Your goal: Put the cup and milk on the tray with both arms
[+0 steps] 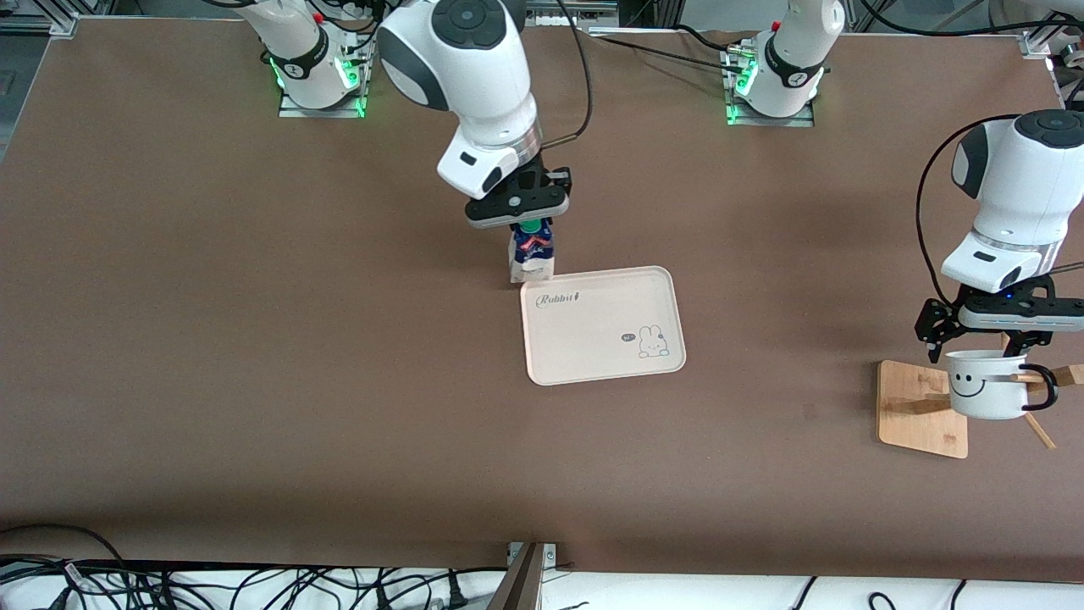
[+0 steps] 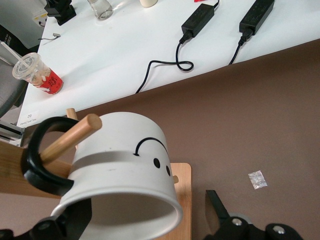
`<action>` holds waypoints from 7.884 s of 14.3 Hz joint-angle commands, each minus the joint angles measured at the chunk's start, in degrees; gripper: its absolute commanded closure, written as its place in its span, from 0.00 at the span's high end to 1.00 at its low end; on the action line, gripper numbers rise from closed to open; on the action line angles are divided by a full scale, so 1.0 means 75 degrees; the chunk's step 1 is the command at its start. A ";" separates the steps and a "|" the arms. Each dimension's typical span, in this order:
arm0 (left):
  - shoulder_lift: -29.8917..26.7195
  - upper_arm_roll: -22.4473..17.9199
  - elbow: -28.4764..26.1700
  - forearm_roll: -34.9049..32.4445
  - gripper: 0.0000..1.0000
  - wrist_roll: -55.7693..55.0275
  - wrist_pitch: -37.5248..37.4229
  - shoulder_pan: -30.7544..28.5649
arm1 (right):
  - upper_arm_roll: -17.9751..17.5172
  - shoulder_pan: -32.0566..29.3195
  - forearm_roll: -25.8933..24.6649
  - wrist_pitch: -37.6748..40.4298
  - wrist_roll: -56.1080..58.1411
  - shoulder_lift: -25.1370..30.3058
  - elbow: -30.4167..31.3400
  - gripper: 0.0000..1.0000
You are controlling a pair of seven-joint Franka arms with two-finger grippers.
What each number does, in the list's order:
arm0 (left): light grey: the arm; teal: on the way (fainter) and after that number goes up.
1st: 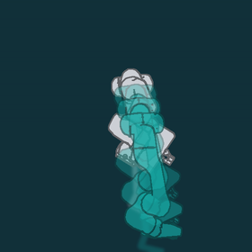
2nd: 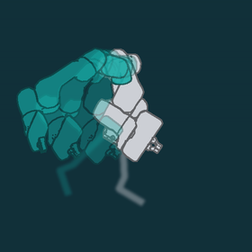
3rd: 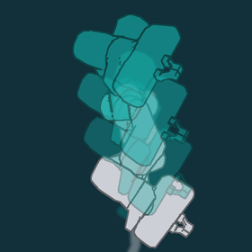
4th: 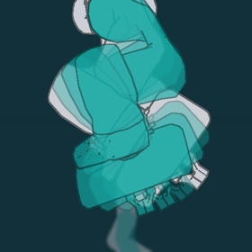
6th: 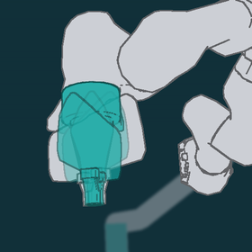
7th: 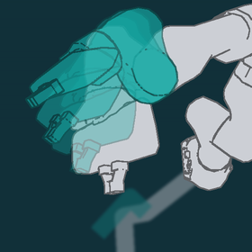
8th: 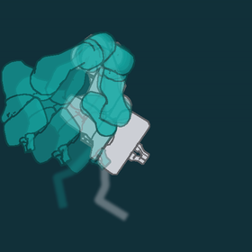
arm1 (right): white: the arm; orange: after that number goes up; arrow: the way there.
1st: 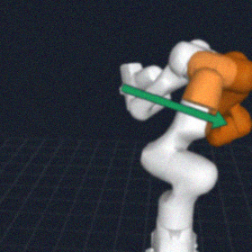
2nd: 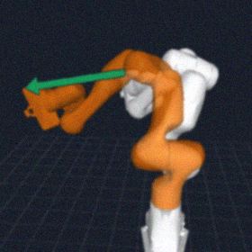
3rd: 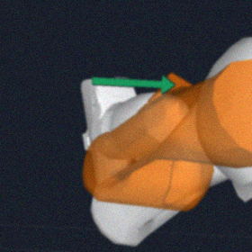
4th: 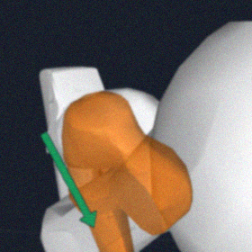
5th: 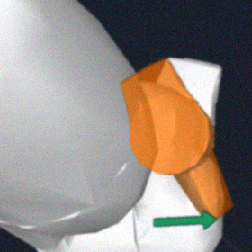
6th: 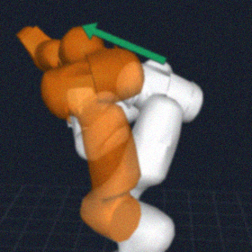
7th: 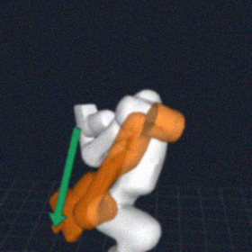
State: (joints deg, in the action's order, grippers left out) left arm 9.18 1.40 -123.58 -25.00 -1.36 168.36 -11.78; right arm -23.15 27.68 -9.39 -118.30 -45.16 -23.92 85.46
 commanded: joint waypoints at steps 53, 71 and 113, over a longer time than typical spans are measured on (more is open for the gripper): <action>0.2570 0.2028 0.4708 0.2440 0.00 -0.0064 -0.8428 0.2847 | 0.1047 -0.1240 0.0253 0.1945 0.0580 0.0400 -0.1211 1.00; 0.4928 0.1782 0.7067 0.3696 0.00 -0.1140 -1.0319 0.4042 | 0.4773 -0.1934 0.1522 0.4370 0.5212 0.0763 -0.1247 1.00; 0.3326 0.0504 0.6998 0.3930 1.00 -0.2396 -0.9839 0.3705 | 0.2875 -0.4359 0.1041 0.4676 0.7088 0.1525 -0.1094 1.00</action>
State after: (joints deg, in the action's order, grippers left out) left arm 40.66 5.71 -68.44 3.02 -19.77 95.78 18.58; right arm -1.01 -4.50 -2.63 -84.52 9.35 -11.87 78.87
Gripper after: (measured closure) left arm 0.000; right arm 0.000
